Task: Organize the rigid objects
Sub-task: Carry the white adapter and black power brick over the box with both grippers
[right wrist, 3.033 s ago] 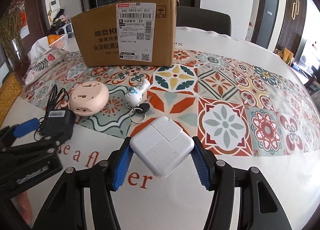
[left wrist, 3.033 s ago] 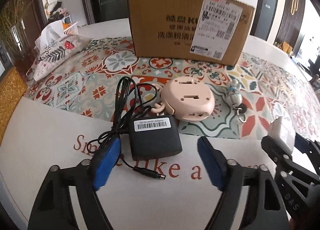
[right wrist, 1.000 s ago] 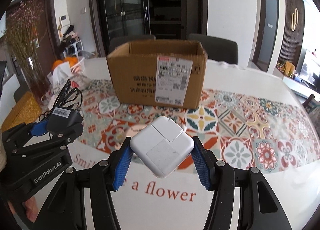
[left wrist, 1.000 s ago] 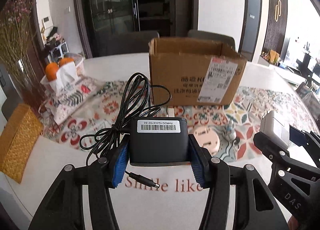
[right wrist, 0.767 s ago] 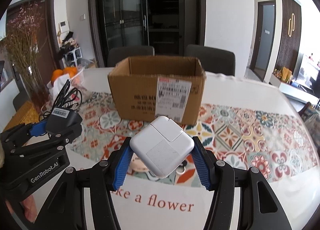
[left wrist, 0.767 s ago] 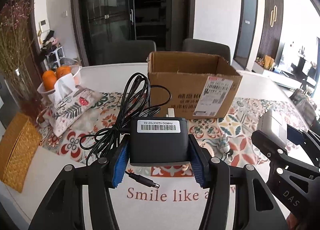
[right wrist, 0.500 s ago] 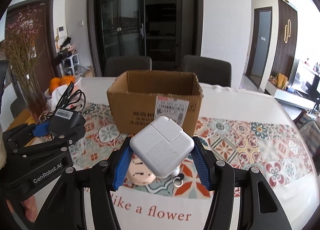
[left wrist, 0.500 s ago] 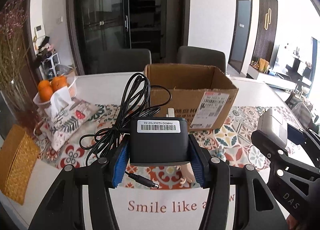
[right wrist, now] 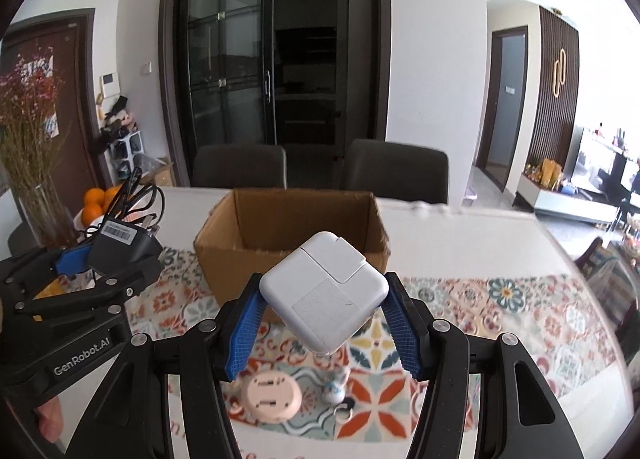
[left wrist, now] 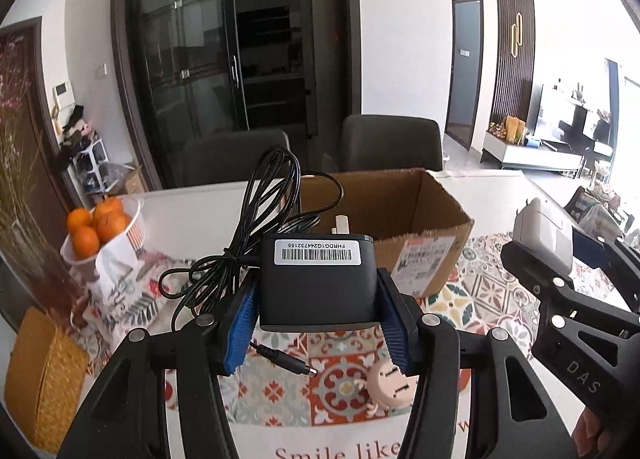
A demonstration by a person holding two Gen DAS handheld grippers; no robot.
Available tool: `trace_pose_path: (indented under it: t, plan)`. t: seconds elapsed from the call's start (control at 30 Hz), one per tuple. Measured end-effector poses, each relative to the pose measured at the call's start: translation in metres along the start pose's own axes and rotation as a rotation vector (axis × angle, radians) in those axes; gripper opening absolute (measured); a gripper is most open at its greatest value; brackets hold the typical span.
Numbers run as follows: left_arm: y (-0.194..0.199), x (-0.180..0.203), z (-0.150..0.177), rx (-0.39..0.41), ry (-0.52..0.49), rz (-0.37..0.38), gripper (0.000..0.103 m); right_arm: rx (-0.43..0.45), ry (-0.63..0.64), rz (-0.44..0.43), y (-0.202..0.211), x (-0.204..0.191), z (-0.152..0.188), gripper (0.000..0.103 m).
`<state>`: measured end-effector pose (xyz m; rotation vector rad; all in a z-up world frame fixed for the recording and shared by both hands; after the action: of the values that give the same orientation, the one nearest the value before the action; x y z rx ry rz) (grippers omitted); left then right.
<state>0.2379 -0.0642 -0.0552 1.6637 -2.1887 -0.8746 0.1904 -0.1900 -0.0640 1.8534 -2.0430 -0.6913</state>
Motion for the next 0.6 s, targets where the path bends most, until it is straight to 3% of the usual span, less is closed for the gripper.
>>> trace_pose_path:
  t: [0.27, 0.6]
  plan:
    - [-0.022, -0.007, -0.027, 0.013, -0.007, 0.031, 0.055, 0.036, 0.02, -0.016, -0.017, -0.005, -0.03, 0.058]
    - [-0.051, -0.005, -0.053, 0.027, -0.102, 0.003, 0.055, 0.022, 0.049, -0.001, -0.055, -0.003, -0.051, 0.058]
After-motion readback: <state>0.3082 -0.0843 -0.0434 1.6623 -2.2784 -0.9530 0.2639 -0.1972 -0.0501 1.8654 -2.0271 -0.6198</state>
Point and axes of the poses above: each gripper's, at about its wrist camera, not at the fingertips, and y roughly against the way its jaws point, x to its right, z to its underside, the point moved 3 cm from there along -y, roughly the way its jaws point, and after that the axes turned 8 degrees about -y, right-handed, at the moved point
